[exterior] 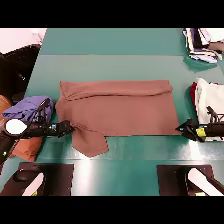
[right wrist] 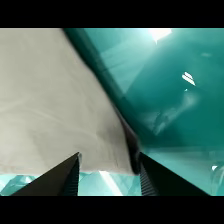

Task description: Fold the shirts.

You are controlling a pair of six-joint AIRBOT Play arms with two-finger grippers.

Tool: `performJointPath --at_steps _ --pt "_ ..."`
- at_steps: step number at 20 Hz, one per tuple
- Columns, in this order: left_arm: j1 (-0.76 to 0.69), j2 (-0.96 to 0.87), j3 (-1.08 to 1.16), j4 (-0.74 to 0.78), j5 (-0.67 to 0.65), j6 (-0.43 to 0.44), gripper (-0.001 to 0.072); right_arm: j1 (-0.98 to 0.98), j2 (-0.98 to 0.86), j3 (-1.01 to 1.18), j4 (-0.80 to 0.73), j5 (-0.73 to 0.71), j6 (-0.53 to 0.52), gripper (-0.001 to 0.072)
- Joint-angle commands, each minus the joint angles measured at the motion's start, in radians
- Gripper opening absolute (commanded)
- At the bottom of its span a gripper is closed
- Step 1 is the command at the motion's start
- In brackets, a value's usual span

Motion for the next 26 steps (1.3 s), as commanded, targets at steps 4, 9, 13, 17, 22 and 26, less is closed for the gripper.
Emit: performJointPath --at_steps 4,9,13,17,22,26 --pt "0.0 0.003 0.023 0.112 -0.113 -0.002 0.0023 0.115 -0.07 0.006 -0.016 -0.037 0.013 0.0055" --pt "0.0 0.143 0.117 0.254 -0.309 -0.039 0.0023 0.127 0.092 0.115 -0.066 0.14 0.013 0.002" --pt "0.0 0.27 0.126 0.201 -0.54 -0.066 0.0023 0.127 0.259 0.195 -0.212 0.365 0.014 0.002" --pt "0.0 0.346 0.204 0.161 -0.584 -0.086 0.0023 0.127 0.386 0.239 -0.281 0.486 0.051 0.0019" --pt "0.0 0.176 0.32 0.17 -0.373 0.036 0.0024 0.129 0.32 0.337 -0.236 0.421 0.077 0.0019" --pt "0.0 -0.12 0.383 0.183 -0.148 0.12 0.0025 0.21 0.094 0.443 -0.217 0.28 0.077 0.0019"
